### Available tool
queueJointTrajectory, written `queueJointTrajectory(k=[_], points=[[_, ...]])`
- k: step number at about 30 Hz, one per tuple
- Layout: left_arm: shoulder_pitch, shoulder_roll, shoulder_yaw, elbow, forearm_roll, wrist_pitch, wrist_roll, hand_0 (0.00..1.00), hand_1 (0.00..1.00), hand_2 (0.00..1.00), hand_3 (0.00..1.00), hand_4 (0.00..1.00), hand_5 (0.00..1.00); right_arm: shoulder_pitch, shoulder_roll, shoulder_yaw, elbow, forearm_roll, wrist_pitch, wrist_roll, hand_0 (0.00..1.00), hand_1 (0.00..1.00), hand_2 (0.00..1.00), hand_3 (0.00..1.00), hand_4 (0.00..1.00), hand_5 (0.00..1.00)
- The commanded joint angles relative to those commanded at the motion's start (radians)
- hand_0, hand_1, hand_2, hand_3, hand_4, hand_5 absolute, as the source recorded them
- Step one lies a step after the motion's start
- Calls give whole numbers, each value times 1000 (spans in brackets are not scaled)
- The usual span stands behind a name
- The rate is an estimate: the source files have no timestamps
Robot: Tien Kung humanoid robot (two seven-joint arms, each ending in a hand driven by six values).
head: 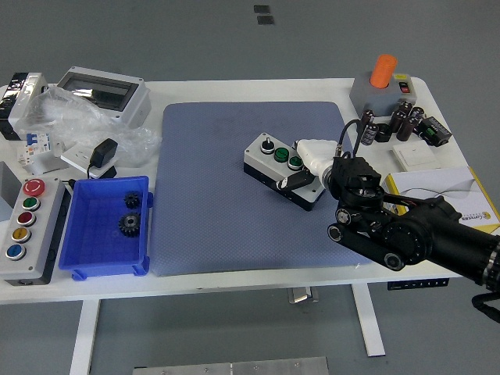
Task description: Pick up the button,place it on the desk,press the button,press the button
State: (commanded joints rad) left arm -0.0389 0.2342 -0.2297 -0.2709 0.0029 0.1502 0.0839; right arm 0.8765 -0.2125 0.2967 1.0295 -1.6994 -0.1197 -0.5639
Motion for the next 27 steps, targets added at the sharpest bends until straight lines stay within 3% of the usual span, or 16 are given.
queueJointTrajectory(k=[3, 4, 9, 10, 17, 22, 27], points=[[1, -1, 6, 0, -8, 1, -5, 645, 648, 592, 580, 574, 188, -1, -12, -3, 31, -14, -2, 24, 236, 365, 418, 627, 725, 252], [2, -1, 7, 0, -11, 1, -6, 646, 648, 592, 580, 574, 188, -1, -18, -4, 44, -18, -5, 35, 240, 339, 373, 481, 577, 47], [7, -3, 11, 0, -20, 3, -11, 646, 648, 592, 580, 574, 188, -5, -55, -17, 132, -39, -19, 112, 240, 339, 373, 481, 577, 47], [8, -4, 12, 1, -21, 3, -11, 645, 650, 592, 581, 575, 192, -6, -66, -23, 157, -43, -24, 135, 263, 337, 341, 387, 413, 5], [9, -4, 17, 1, -30, 4, -16, 645, 649, 592, 580, 577, 198, -2, -113, -104, 276, -73, -85, 279, 291, 347, 351, 410, 418, 2], [9, -5, 16, 1, -28, 5, -16, 645, 649, 593, 579, 577, 201, 7, -118, -167, 255, -138, -152, 377, 296, 350, 354, 415, 423, 2], [8, -5, 12, 0, -22, 6, -15, 645, 649, 593, 579, 577, 201, 17, -100, -177, 169, -167, -182, 431, 296, 350, 354, 415, 423, 2]])
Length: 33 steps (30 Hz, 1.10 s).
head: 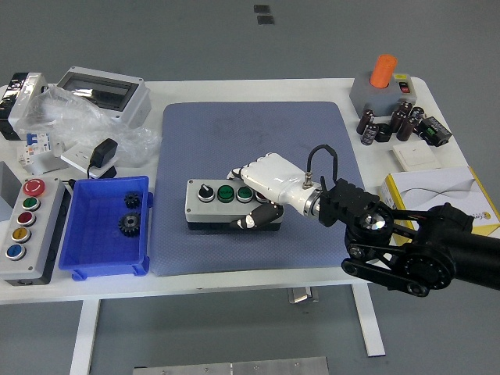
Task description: Pick up the button,place it on the desk,press the button,press the button
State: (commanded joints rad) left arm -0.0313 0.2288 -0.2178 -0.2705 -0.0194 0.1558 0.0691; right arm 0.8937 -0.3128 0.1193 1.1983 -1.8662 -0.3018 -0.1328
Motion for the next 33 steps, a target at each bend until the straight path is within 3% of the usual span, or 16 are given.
queueJointTrajectory(k=[9, 18, 19, 24, 25, 30, 31, 33], points=[[0, 0, 2, -1, -1, 0, -2, 644, 648, 592, 579, 575, 203, 2, 9, 2, -86, 15, -8, 17, 348, 369, 357, 417, 409, 2], [0, 2, -14, 3, -14, -39, -35, 644, 648, 592, 580, 570, 210, -5, 3, -10, -87, 17, 25, 11, 356, 374, 359, 420, 406, 2], [-1, 2, -17, 3, -14, -44, -39, 644, 648, 593, 580, 567, 216, -5, 2, -10, -85, 17, 30, 9, 447, 456, 442, 430, 444, 2], [-1, 2, -24, 5, -32, -81, -70, 644, 648, 593, 580, 567, 216, -3, 0, -10, -76, 12, 51, 1, 447, 456, 442, 430, 444, 2], [-1, 2, -24, 5, -36, -87, -77, 645, 648, 593, 579, 567, 217, -2, 0, -10, -73, 8, 53, 0, 643, 659, 743, 656, 586, 13], [-1, 1, -26, 6, -46, -102, -97, 645, 648, 593, 579, 567, 217, 1, -1, -10, -62, -12, 56, -2, 643, 659, 743, 656, 586, 13], [0, 1, -26, 6, -47, -104, -99, 645, 649, 594, 580, 571, 217, 1, -1, -10, -60, -17, 57, -3, 775, 791, 917, 879, 690, 46], [0, 1, -27, 6, -47, -105, -100, 645, 649, 594, 580, 571, 217, 3, -2, -10, -57, -29, 57, -3, 775, 791, 917, 879, 690, 46]])
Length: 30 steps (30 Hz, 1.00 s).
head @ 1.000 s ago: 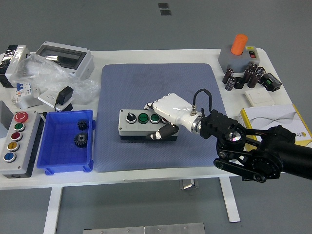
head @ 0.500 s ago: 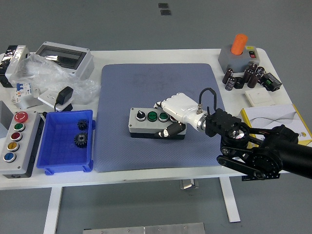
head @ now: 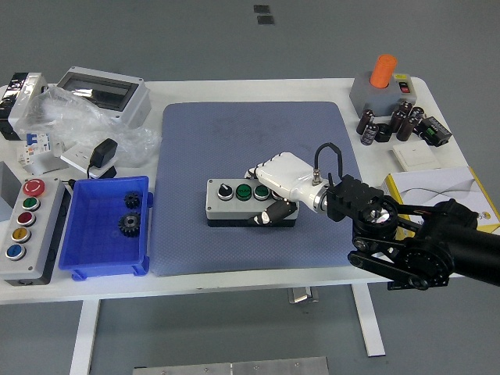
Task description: Pick up the button,place it on the desk,press the button,press the button
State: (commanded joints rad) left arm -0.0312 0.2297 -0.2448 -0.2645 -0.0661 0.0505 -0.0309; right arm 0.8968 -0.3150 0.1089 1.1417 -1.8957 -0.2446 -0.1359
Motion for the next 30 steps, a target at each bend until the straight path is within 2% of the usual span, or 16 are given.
queueJointTrajectory(k=[3, 4, 8, 9, 15, 16, 20, 21, 27, 28, 30], points=[[1, 0, -1, 0, 0, -1, 0, 645, 649, 594, 580, 571, 217, 2, -2, 0, 5, -8, 1, -2, 775, 791, 917, 879, 690, 46], [1, 0, -1, 1, 0, -1, -1, 645, 648, 594, 581, 578, 215, 2, -3, 1, 7, -8, 2, -3, 822, 817, 962, 965, 748, 91], [1, 0, -2, 1, 0, -2, -3, 645, 648, 594, 581, 578, 215, 1, -5, 3, 12, -6, 5, -6, 822, 817, 962, 965, 748, 91], [2, 0, -2, 1, -1, -3, -3, 645, 650, 594, 581, 574, 212, 1, -6, 4, 14, -5, 6, -7, 847, 829, 978, 998, 800, 134], [3, 0, -4, 1, -1, -11, -8, 645, 650, 594, 581, 574, 212, -1, -13, 9, 32, 11, 18, -7, 847, 829, 978, 998, 800, 134], [3, 0, -5, 1, -2, -15, -10, 645, 650, 593, 576, 571, 216, -3, -18, 12, 41, 18, 25, -7, 847, 831, 978, 998, 851, 197], [4, -1, -5, 1, -3, -30, -10, 645, 650, 593, 576, 571, 216, -8, -39, 25, 90, 42, 53, -8, 847, 831, 978, 998, 851, 197], [5, -1, -6, 1, -3, -35, -9, 645, 652, 591, 575, 561, 207, -11, -48, 31, 111, 49, 66, -10, 850, 828, 982, 998, 929, 284], [7, -2, -10, 1, 1, -49, -9, 645, 652, 591, 575, 561, 207, -25, -90, 62, 226, 79, 126, -33, 850, 828, 982, 998, 929, 284], [7, -2, -10, 1, 1, -49, -11, 646, 652, 593, 577, 560, 189, -27, -96, 69, 253, 82, 136, -39, 862, 833, 998, 998, 998, 385], [7, -3, -11, 1, 1, -49, -14, 646, 652, 593, 577, 560, 189, -30, -103, 78, 288, 88, 144, -44, 862, 833, 998, 998, 998, 385]])
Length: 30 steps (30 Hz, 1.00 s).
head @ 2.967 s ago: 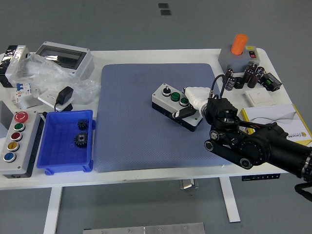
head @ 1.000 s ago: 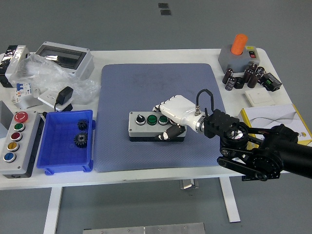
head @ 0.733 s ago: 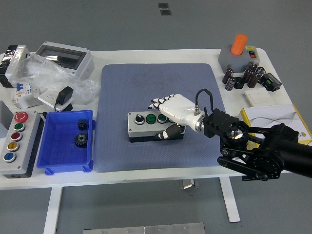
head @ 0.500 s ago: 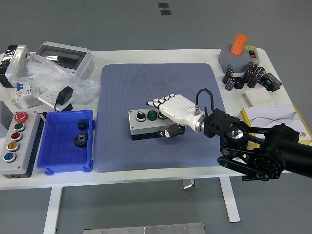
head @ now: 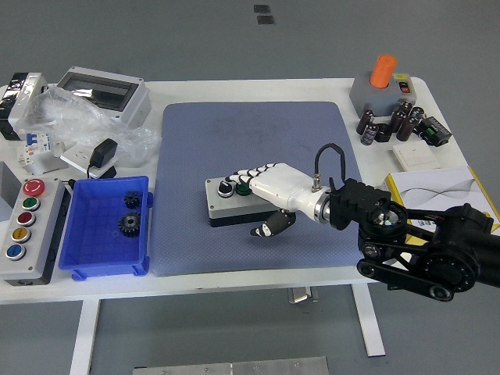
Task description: Pick up the button,place it on the desk,press the button,press the button
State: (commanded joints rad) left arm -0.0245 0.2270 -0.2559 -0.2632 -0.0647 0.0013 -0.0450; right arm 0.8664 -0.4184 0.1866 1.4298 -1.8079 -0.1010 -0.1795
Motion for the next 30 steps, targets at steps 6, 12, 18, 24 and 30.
queueJointTrajectory(k=[6, 12, 18, 24, 30], points=[[0, 0, -1, -1, -1, 5, -8, 646, 652, 592, 577, 548, 179, -2, -17, 20, 92, 24, 8, -6, 902, 859, 998, 998, 998, 418], [0, -1, 2, -2, -6, 6, -13, 646, 652, 593, 578, 539, 167, -12, -33, 61, 112, 110, 8, -3, 904, 875, 998, 998, 998, 463], [2, -2, 4, -2, -8, 8, -13, 646, 653, 593, 577, 526, 156, -32, -76, 146, 134, 124, 18, -33, 888, 872, 998, 998, 998, 467], [5, -4, 6, -2, -10, 10, -11, 645, 653, 593, 577, 522, 150, -57, -137, 225, 206, 14, 122, -131, 865, 857, 998, 998, 998, 478], [4, -4, 10, -3, -13, 9, -14, 645, 653, 594, 578, 519, 147, -61, -174, 261, 238, 23, 240, -185, 776, 750, 874, 998, 998, 485]])
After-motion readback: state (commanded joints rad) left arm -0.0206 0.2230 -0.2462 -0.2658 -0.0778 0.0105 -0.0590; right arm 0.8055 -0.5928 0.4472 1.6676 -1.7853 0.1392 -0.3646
